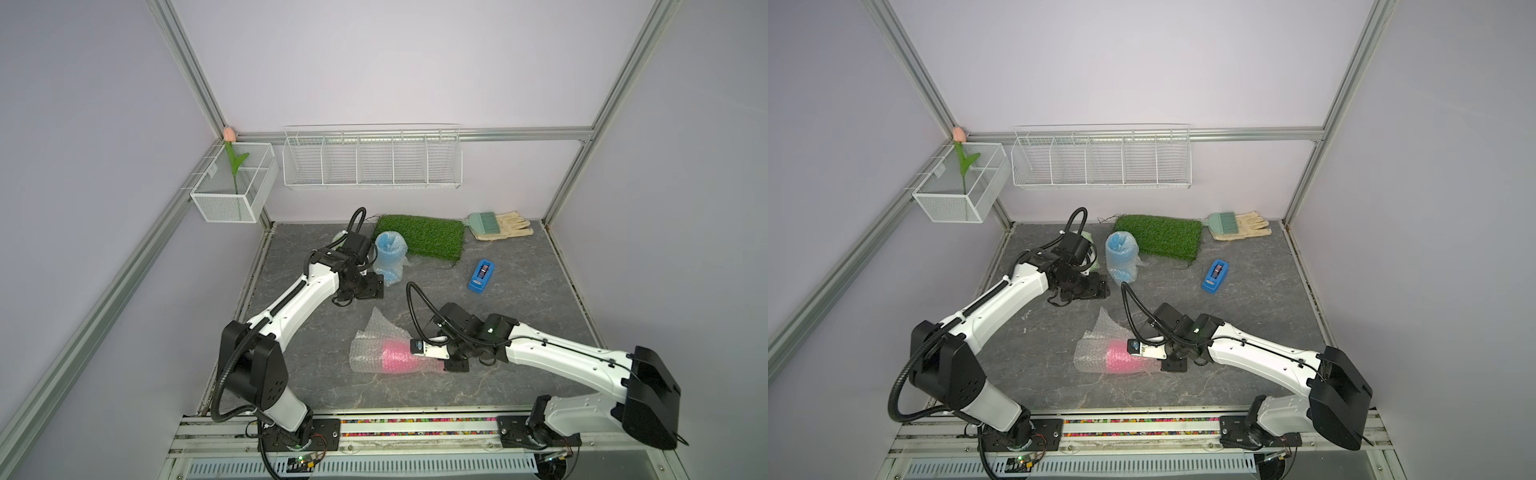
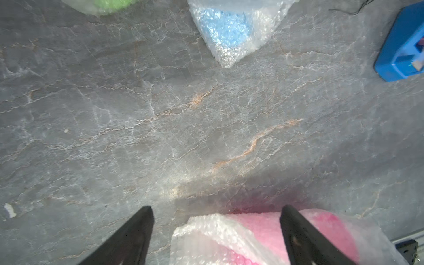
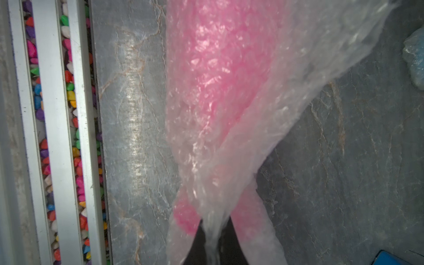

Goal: Wrap wine glasses in bubble wrap
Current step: Adjust the bubble wrap at the center of the board.

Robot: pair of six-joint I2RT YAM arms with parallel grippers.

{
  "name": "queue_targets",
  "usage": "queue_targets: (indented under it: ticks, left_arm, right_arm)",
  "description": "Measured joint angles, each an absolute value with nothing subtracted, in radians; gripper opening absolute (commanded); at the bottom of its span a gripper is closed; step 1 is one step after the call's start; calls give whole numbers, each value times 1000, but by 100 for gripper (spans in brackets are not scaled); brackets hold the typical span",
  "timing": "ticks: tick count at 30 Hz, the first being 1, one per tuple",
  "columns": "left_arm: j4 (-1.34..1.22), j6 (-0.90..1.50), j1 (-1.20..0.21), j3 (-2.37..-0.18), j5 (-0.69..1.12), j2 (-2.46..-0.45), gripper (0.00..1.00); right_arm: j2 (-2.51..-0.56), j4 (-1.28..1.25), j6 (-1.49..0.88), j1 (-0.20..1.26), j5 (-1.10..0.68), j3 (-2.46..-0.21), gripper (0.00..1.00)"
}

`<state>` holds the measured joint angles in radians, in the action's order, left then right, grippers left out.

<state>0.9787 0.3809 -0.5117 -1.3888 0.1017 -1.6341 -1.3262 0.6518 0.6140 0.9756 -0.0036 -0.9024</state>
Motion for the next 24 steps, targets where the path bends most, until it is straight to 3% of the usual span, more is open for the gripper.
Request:
queue_targets:
  ticks: [20,24]
  left_arm:
    - [989,458,-562,-1340,139,-1665,0]
    - [984,467,-566,-1335,133,-1653,0]
  right_arm:
    - [-1357,641,617,929,-2,-902,7]
    - [-1358,641,603,911,-9,-902,7]
